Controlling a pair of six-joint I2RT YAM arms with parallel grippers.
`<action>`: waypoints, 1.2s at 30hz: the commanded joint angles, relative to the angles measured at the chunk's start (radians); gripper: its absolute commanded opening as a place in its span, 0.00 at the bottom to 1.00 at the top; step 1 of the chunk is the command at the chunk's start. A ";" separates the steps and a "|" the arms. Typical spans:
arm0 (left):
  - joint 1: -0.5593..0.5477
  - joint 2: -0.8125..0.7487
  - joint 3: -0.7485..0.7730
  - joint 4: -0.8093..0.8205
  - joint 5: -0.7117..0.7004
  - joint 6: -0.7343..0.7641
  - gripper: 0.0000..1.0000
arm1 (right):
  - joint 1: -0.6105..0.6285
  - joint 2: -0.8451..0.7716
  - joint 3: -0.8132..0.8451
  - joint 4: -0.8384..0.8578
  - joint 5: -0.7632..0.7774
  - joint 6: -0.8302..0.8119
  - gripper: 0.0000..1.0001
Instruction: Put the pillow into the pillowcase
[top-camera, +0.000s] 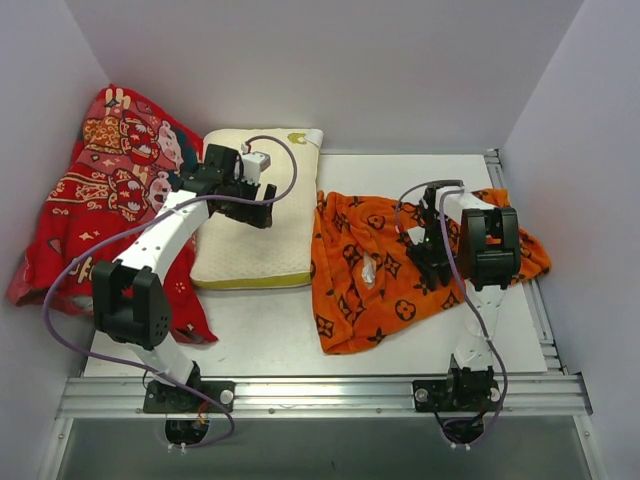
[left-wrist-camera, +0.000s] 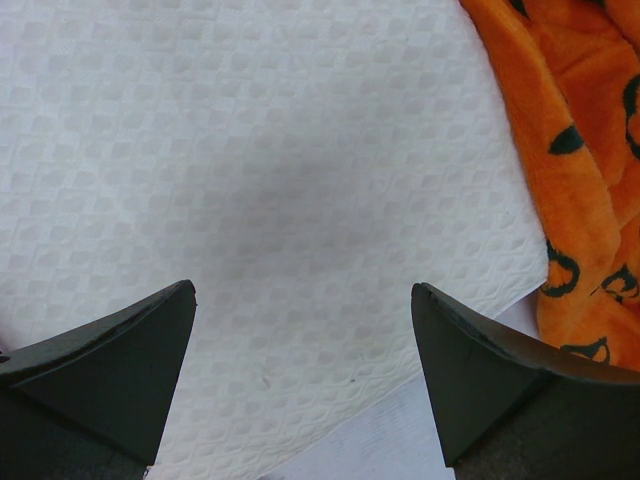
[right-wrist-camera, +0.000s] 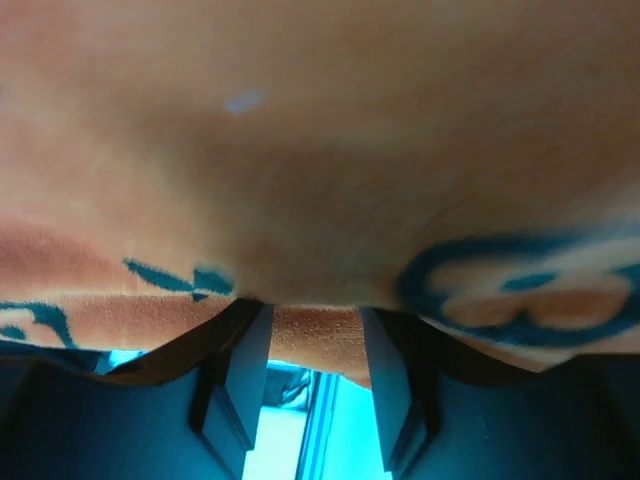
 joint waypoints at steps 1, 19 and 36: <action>0.003 -0.015 -0.015 0.004 0.012 0.016 0.97 | -0.057 0.031 0.059 -0.015 0.127 -0.039 0.41; 0.001 0.384 0.383 0.054 -0.171 -0.129 0.97 | -0.194 0.039 0.458 -0.015 0.150 -0.001 0.47; 0.019 0.854 0.753 0.068 -0.270 -0.248 0.95 | -0.179 -0.308 0.102 -0.036 -0.120 0.122 0.85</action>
